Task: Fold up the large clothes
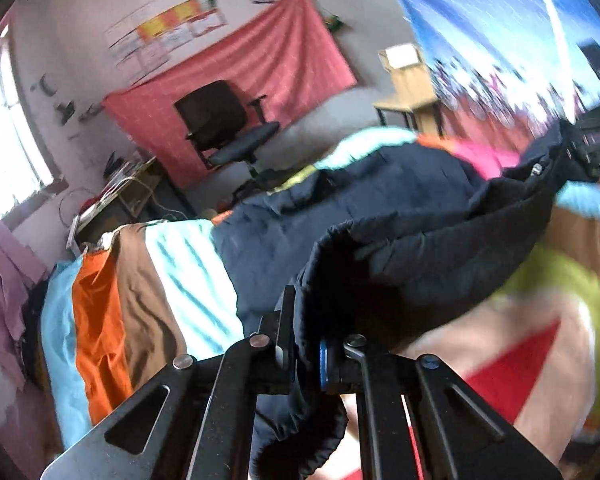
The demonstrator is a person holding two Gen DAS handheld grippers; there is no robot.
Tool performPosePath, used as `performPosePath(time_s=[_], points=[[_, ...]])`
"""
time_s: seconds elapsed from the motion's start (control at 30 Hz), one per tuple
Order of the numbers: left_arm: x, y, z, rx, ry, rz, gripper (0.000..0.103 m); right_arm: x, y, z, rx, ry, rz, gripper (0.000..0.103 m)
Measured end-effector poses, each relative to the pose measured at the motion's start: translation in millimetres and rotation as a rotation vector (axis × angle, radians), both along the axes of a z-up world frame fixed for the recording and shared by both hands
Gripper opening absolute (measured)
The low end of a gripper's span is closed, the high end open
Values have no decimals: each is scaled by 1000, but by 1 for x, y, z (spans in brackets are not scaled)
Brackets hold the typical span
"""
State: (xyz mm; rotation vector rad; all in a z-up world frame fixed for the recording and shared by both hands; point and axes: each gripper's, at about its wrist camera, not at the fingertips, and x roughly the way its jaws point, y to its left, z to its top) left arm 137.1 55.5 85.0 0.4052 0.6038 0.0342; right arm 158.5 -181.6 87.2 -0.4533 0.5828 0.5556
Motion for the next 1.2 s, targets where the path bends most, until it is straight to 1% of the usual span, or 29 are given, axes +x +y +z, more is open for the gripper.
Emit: performPosePath(time_s=[0.03,0.1,0.17,0.33,0.47,0.67,0.73,0.83,0.93,1.03,1.2], points=[[14,2,11,-24,-8,22,7,9,1,10,13,-10,-8,9],[33,6,23,-47,-21,47,7,26,2,23,32,-28,-20,9],[59,8,34,-40,-45,72,7,46,10,36,28,-70,-24,9],[117,15,48,-36,-56,144,6,109,36,54,0,-99,-50,8],[165,32,50,-54,-52,201,6,155,62,57,-42,-149,-67,8],[227,48,35,-26,-57,251,6,221,88,48,-38,-154,-131,8],[244,57,27,-35,-51,273,6,240,93,44,-38,-146,-149,8],[271,74,12,-70,-28,308,6,267,105,34,-48,-141,-172,8],[297,89,-1,-72,5,329,6,293,117,22,-54,-117,-189,8],[316,99,-15,-79,32,337,6,316,129,7,-56,-85,-209,8],[336,109,-36,-93,81,337,6,340,140,-15,-64,-48,-229,9]])
